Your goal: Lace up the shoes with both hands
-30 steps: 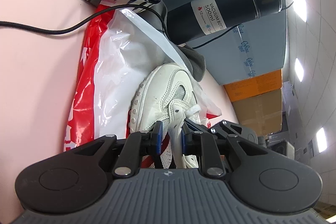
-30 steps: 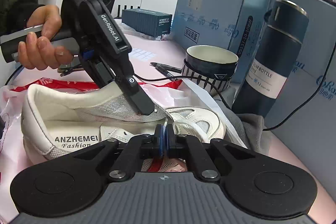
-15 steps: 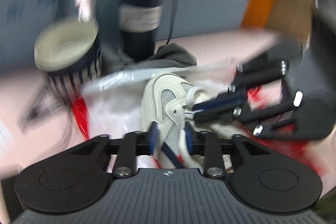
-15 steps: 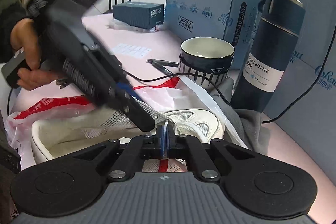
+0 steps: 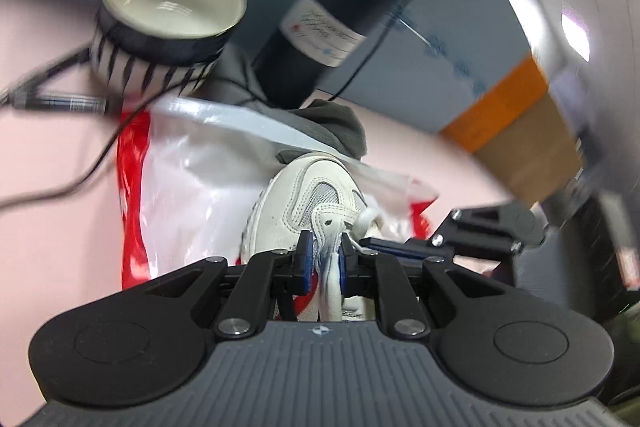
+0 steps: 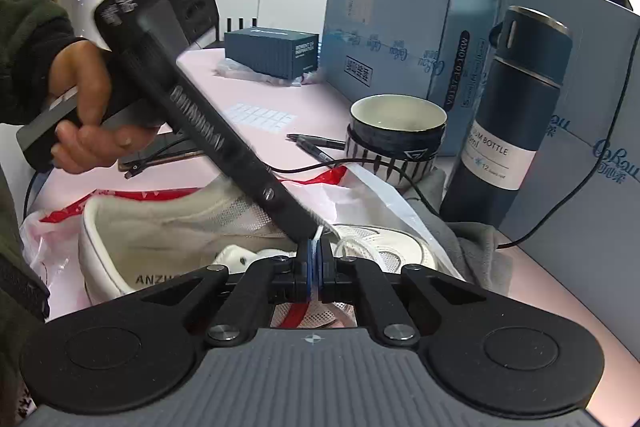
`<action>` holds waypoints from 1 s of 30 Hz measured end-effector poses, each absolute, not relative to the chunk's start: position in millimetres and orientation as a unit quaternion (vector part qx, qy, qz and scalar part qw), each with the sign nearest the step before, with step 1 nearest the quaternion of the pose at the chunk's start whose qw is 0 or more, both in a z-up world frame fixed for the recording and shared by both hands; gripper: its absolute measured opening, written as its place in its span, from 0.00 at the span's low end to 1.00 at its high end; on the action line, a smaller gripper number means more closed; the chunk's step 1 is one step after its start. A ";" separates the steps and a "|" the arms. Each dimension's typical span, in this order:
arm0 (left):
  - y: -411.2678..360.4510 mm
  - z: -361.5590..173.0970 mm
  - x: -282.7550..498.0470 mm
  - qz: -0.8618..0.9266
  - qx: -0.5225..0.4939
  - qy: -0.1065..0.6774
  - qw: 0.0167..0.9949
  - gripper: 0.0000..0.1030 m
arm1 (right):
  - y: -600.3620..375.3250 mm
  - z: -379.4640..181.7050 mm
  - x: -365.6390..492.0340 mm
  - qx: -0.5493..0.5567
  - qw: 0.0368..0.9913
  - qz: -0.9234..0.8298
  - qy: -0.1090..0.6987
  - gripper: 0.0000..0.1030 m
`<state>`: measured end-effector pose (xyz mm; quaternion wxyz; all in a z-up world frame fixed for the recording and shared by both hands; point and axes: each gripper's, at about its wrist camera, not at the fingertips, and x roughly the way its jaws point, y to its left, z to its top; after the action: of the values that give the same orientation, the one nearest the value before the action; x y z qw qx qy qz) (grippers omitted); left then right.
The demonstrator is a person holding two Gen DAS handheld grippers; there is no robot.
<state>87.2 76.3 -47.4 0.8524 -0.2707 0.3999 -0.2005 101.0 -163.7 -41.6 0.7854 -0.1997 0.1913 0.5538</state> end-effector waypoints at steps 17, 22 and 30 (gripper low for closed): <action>94.4 -69.6 95.3 -0.223 -0.362 0.403 0.810 0.10 | -160.3 -49.5 107.0 -0.189 0.788 0.558 0.182 0.03; 96.1 -71.3 95.9 -0.226 -0.365 0.406 0.807 0.11 | -156.9 -51.0 107.9 -0.189 0.792 0.549 0.188 0.02; 96.3 -70.5 94.1 -0.228 -0.356 0.410 0.808 0.11 | -148.8 -53.4 106.9 -0.193 0.801 0.530 0.200 0.03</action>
<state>94.1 96.3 -70.5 0.8083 -0.3562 0.4097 -0.2279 106.9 -148.8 -53.4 0.8010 -0.1935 0.2000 0.5301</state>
